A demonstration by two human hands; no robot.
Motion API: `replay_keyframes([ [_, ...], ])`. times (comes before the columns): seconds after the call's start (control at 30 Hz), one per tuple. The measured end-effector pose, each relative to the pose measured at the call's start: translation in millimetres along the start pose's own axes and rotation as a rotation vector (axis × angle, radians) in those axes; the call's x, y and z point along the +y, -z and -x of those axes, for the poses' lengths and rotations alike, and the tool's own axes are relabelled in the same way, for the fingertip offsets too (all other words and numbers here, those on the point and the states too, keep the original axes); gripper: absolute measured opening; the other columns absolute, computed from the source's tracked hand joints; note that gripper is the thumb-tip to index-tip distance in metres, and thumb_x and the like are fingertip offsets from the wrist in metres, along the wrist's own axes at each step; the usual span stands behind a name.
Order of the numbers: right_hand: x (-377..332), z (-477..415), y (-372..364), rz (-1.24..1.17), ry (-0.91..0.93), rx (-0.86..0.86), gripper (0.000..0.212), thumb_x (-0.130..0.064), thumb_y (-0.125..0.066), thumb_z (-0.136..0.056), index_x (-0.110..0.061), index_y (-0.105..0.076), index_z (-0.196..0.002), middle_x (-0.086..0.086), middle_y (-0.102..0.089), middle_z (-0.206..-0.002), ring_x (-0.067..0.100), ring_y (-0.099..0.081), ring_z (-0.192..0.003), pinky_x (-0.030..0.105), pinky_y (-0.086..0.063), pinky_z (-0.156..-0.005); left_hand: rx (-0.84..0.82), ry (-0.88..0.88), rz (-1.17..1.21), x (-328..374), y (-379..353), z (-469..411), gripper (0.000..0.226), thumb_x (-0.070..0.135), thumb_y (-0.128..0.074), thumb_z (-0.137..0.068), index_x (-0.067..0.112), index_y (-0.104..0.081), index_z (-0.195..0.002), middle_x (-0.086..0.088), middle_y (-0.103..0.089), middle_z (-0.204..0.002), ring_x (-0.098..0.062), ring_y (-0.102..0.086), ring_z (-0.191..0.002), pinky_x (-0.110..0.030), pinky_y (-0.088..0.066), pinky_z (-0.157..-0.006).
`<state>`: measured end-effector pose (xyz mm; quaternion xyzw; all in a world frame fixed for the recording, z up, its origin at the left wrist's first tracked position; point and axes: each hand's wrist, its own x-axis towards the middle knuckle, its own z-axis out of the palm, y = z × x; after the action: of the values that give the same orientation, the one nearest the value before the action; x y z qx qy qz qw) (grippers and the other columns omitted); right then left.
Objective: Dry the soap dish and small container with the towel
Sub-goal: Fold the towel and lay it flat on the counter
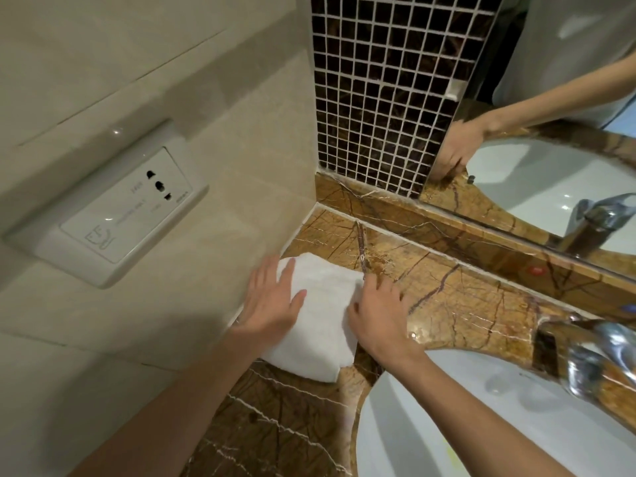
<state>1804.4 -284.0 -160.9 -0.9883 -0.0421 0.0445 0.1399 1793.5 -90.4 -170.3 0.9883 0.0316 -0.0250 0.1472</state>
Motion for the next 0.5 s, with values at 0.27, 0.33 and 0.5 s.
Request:
replay_keyframes([
  [0.27,3,-2,-25,0.132,0.361,-0.353,0.062,-0.047,-0.016,-0.101,-0.022,0.003,-0.154,0.009,0.006,-0.163,0.031,0.009,-0.149,0.053,0.003,-0.119,-0.155,-0.185,-0.3,1,-31,5,0.064,0.048,-0.017,-0.096,0.017,-0.001,-0.15,-0.014,0.002,-0.16,-0.035,0.003,-0.146,-0.053,0.001,-0.118],
  [0.33,4,0,-29,0.135,0.35,-0.355,0.063,-0.049,-0.013,-0.1,-0.023,0.008,-0.153,0.007,0.008,-0.163,0.031,0.01,-0.149,0.053,0.003,-0.119,-0.131,-0.21,-0.289,2,-28,5,0.063,0.046,-0.029,-0.096,0.014,-0.015,-0.149,-0.016,-0.012,-0.158,-0.039,-0.01,-0.144,-0.057,-0.008,-0.117],
  [0.5,-3,10,-27,0.106,0.303,-0.337,0.063,-0.048,-0.016,-0.101,-0.022,0.004,-0.154,0.009,0.001,-0.164,0.034,0.002,-0.149,0.055,-0.007,-0.118,-0.007,-0.149,-0.34,12,-21,19,0.063,0.043,-0.053,-0.088,0.011,-0.04,-0.141,-0.021,-0.037,-0.148,-0.041,-0.037,-0.135,-0.06,-0.029,-0.109],
])
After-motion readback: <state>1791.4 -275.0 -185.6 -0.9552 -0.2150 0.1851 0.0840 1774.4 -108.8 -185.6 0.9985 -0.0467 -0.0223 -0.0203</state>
